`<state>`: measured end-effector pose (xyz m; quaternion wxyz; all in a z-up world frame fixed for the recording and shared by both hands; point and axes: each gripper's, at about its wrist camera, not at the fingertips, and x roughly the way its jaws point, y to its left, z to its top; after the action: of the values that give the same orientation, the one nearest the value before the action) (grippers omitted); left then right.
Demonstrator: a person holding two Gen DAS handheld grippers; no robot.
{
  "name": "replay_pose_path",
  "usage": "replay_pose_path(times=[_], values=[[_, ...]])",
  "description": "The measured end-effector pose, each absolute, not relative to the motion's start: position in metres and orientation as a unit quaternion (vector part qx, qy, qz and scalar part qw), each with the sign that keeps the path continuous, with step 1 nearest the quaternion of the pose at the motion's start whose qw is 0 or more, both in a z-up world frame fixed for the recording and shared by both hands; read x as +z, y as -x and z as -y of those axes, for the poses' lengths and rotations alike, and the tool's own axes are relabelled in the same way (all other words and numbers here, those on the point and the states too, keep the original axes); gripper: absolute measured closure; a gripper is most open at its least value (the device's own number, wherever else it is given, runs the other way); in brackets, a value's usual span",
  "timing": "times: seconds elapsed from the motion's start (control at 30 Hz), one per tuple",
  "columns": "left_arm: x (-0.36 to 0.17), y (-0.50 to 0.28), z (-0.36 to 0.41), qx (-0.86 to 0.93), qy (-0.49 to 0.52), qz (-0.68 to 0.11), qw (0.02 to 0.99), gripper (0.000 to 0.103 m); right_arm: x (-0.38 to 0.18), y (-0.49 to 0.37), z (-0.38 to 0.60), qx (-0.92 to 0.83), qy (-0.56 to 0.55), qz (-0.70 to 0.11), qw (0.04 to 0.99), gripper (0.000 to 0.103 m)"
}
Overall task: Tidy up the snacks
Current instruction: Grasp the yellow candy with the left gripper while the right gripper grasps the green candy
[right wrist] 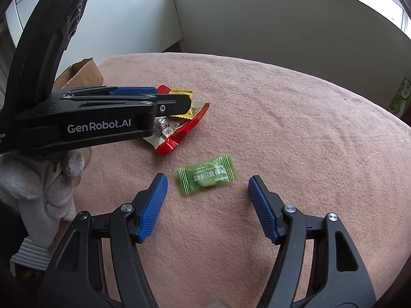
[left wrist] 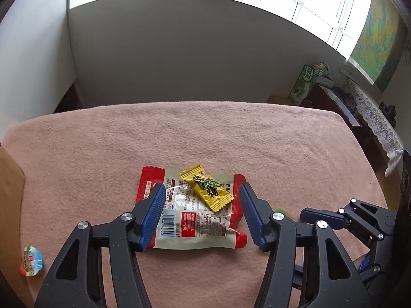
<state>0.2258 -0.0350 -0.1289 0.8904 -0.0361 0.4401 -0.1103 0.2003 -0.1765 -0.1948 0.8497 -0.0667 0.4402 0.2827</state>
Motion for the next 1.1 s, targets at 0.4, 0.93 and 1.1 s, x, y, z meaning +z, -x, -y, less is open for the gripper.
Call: replay_pose_path(times=[0.4, 0.93, 1.1], values=[[-0.137, -0.239, 0.048, -0.124, 0.031, -0.446, 0.886, 0.084, -0.198, -0.212, 0.166, 0.278, 0.085, -0.437, 0.851, 0.053], [-0.134, -0.228, 0.043, -0.143, 0.026, -0.442, 0.885, 0.095, -0.193, -0.203, 0.187, 0.281, 0.062, -0.446, 0.848, 0.082], [-0.136, -0.234, 0.051, -0.147, 0.016, -0.452, 0.880, 0.088, -0.192, -0.195, 0.180, 0.280, 0.082, -0.432, 0.854, 0.040]])
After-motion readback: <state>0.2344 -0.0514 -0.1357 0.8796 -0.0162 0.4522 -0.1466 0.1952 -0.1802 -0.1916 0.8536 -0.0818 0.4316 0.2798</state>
